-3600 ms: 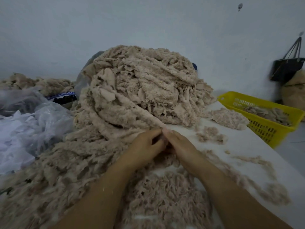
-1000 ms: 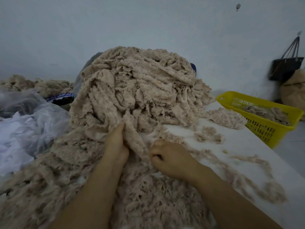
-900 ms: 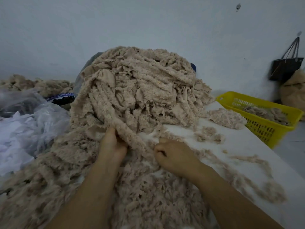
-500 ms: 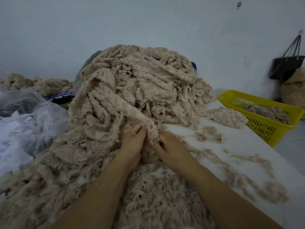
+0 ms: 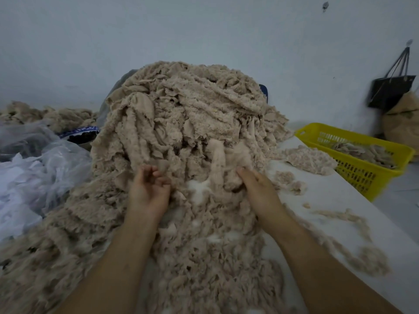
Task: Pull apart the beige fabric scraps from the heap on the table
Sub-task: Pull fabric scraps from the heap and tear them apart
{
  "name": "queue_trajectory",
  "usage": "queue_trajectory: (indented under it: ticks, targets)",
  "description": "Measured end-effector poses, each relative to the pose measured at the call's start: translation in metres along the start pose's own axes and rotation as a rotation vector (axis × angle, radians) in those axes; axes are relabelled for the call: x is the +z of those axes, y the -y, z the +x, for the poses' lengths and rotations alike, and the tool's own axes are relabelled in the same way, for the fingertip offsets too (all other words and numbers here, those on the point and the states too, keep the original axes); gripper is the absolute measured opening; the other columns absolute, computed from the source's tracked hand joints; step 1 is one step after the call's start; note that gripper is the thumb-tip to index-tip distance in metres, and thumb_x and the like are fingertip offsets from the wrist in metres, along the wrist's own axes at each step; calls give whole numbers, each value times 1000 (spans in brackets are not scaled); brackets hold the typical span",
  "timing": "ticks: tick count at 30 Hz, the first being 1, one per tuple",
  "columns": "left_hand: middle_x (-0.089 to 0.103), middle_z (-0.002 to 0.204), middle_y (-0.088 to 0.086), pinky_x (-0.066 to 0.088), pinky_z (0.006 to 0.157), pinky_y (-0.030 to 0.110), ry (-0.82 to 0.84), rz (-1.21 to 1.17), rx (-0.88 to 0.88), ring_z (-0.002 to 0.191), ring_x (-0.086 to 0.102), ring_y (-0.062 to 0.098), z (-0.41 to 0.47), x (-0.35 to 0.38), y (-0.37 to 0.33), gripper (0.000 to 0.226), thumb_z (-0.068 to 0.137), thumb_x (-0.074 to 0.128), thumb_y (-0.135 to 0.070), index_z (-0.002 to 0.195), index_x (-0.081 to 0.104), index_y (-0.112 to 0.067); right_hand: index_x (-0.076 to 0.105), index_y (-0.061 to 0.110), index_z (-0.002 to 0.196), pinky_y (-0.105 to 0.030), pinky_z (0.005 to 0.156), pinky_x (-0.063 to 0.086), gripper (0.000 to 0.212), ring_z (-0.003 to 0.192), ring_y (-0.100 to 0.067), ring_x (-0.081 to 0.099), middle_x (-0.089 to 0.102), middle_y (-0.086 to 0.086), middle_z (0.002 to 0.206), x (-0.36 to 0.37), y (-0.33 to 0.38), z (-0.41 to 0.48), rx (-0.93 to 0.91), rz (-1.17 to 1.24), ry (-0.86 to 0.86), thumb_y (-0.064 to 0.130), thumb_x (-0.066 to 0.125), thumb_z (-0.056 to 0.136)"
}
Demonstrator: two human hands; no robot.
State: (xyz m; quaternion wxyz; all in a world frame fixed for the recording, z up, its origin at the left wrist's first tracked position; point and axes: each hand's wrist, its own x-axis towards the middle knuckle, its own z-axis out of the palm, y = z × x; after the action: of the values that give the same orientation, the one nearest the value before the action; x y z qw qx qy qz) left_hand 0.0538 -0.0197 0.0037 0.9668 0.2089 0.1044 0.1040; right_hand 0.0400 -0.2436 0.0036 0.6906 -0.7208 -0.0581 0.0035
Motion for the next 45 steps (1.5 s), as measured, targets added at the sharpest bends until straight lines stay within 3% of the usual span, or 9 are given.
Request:
queue_trajectory:
  ticks: [5,9,13,17,21,28,35,40,45]
  targets:
    - [75,109,-3,54,86,27,272,818,-32,98,71,11,-25,14,41,73,83,43,-79,113,71,-19,69,41,67,-6,54,45,34,64,11,62,67,25,66,6,-1,-2,-62,-40,7,48,55,97]
    - [75,90,-18,52,74,14,415,1248,92,89,69,-1,-42,17,56,31,79,66,-69,85,75,-40,64,43,54,-7,49,40,45,52,9,56,60,23,54,10,-3,-2,-105,-38,25,42,55,98]
    - [78,92,3,58,73,29,345,985,10,87,74,16,-38,16,52,18,93,66,-28,104,74,-16,71,31,74,-19,66,50,32,71,-4,65,70,11,73,8,-3,4,-83,91,-29,40,54,99]
    - [76,91,12,61,72,33,262,606,-107,83,74,22,-34,22,40,25,88,63,-29,93,79,-11,66,50,93,-10,71,47,18,86,8,63,68,27,95,10,-2,-1,-178,-150,198,62,54,91]
    - [75,91,7,60,66,26,159,268,-138,80,74,14,-27,23,28,38,102,50,-29,93,80,-8,49,29,76,-11,52,33,28,53,2,43,49,19,64,14,-12,-5,-174,-490,374,44,57,98]
    - [76,99,2,53,81,26,23,104,-66,98,69,15,-14,14,11,20,97,60,-25,109,70,-12,39,19,85,-17,45,29,23,47,-6,26,32,4,70,-1,-3,0,-202,-279,-78,23,55,100]
    - [64,75,-1,37,41,12,19,12,-103,56,57,5,-15,14,9,13,98,58,-18,89,64,-11,42,31,88,-16,42,31,19,45,-5,33,38,4,70,-6,-2,4,-265,-187,-395,25,53,102]
    - [67,84,11,51,49,14,35,-97,-73,62,68,14,-15,16,6,17,103,49,-13,110,61,-3,43,31,88,-20,51,40,23,55,-3,39,47,9,80,-10,1,5,-280,-95,-435,14,52,100]
    - [70,68,6,56,53,17,91,58,-69,58,70,12,-21,22,15,18,102,48,-7,93,64,-5,45,44,88,-41,52,43,22,60,-20,44,55,24,78,-3,1,1,-254,-124,-259,28,52,102]
